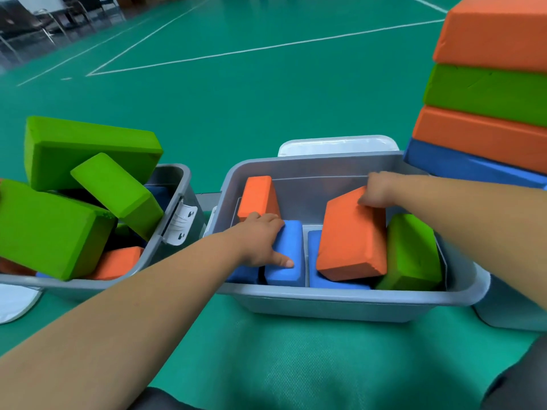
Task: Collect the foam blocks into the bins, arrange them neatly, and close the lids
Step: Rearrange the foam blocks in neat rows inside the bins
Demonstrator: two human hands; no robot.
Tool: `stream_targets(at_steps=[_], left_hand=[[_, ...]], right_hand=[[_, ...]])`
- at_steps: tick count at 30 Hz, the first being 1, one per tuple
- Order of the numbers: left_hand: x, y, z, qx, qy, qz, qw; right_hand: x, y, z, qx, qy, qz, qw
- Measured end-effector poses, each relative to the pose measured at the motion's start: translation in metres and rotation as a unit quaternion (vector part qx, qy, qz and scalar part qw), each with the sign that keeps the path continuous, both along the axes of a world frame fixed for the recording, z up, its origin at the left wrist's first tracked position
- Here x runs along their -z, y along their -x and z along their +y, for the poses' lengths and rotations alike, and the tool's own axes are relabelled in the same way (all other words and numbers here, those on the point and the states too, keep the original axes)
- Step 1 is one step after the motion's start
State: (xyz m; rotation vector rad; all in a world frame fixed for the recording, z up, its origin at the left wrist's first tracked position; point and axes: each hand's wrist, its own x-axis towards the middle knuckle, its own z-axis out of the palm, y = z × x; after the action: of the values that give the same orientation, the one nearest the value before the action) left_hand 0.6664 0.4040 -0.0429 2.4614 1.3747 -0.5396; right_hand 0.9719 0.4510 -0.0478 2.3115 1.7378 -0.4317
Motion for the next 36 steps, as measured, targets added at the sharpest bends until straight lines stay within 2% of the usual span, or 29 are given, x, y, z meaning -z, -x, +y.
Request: stream_targets(at_steps=[3, 9, 15, 20, 26, 30, 36], left_hand=[[0.002, -0.002, 0.001, 0.005, 0.006, 0.010, 1.000], [0.000, -0.007, 0.006, -0.008, 0.005, 0.013, 1.000], [-0.004, -0.009, 0.012, -0.014, 0.006, 0.031, 0.999], [-0.003, -0.009, 0.013, -0.023, 0.014, 0.028, 0.999], [-0.004, -0.009, 0.009, -0.049, 0.033, 0.022, 0.998], [-0.004, -0.007, 0.007, -0.050, 0.037, 0.029, 0.998], [-0.002, -0.007, 0.006, -0.048, 0.027, 0.022, 0.998]], right_hand=[[0.006, -0.009, -0.001, -0.019, 0.017, 0.026, 0.999], [-0.002, -0.004, 0.001, -0.020, -0.017, 0.066, 0.997], [-0.016, 0.015, -0.004, 0.047, 0.018, 0.216, 0.975], [-0.034, 0.018, -0.009, 0.018, 0.023, 0.195, 0.980], [-0.060, 0.022, -0.009, -0.007, -0.121, 0.172, 0.978], [-0.073, 0.031, -0.011, 0.019, -0.193, 0.226, 0.955], [-0.083, 0.059, -0.018, 0.020, -0.304, 0.225, 0.926]])
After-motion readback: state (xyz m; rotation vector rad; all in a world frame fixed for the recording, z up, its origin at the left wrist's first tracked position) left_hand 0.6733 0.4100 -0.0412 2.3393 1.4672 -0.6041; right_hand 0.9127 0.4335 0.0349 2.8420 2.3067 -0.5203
